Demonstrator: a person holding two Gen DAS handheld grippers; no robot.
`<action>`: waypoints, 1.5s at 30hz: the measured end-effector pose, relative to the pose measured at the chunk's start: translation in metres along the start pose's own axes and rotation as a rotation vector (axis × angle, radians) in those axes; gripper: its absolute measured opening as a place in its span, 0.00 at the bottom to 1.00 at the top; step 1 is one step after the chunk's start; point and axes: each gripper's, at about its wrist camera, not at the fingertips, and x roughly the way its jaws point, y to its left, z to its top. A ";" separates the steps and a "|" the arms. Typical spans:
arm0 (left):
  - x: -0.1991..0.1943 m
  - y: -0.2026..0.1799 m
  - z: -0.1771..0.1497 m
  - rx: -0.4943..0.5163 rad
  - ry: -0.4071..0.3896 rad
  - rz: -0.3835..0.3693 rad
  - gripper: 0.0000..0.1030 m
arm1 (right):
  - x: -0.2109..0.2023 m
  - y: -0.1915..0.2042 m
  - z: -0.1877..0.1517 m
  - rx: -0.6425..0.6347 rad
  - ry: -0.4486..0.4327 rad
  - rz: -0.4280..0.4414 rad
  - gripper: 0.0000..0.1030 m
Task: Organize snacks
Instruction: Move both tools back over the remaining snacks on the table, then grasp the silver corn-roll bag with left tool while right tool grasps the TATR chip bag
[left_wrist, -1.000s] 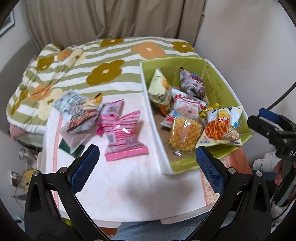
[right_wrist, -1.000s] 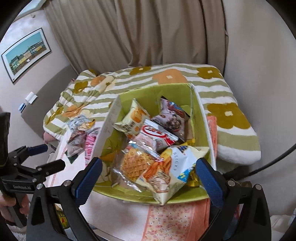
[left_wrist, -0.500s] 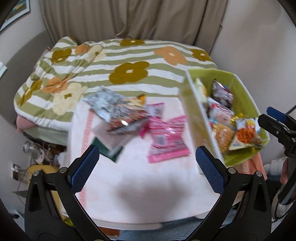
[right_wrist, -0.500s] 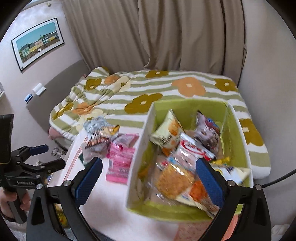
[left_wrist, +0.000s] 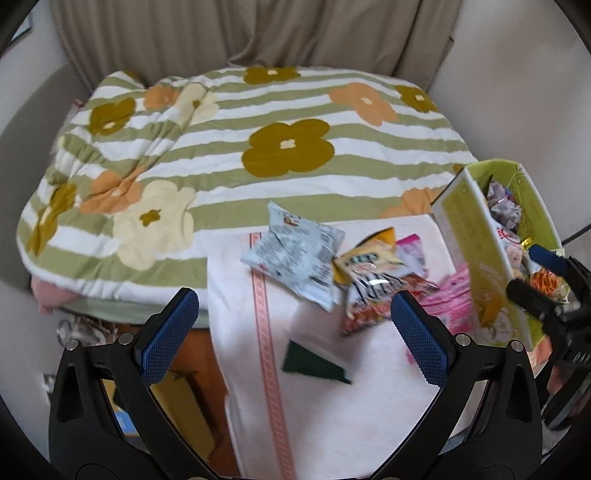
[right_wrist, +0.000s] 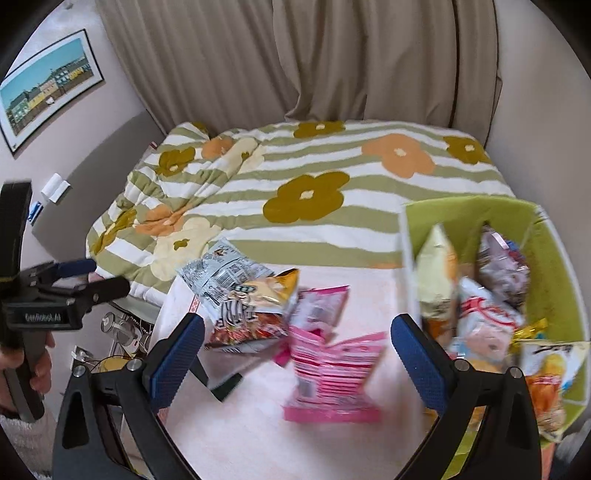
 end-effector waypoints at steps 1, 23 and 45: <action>0.009 0.005 0.007 0.014 0.014 -0.015 1.00 | 0.009 0.007 0.001 0.004 0.011 -0.010 0.98; 0.191 0.000 0.044 0.144 0.299 -0.118 1.00 | 0.143 0.063 -0.007 -0.129 0.168 -0.159 0.98; 0.180 0.025 0.030 0.113 0.285 -0.134 0.55 | 0.176 0.069 -0.015 -0.198 0.208 -0.149 0.98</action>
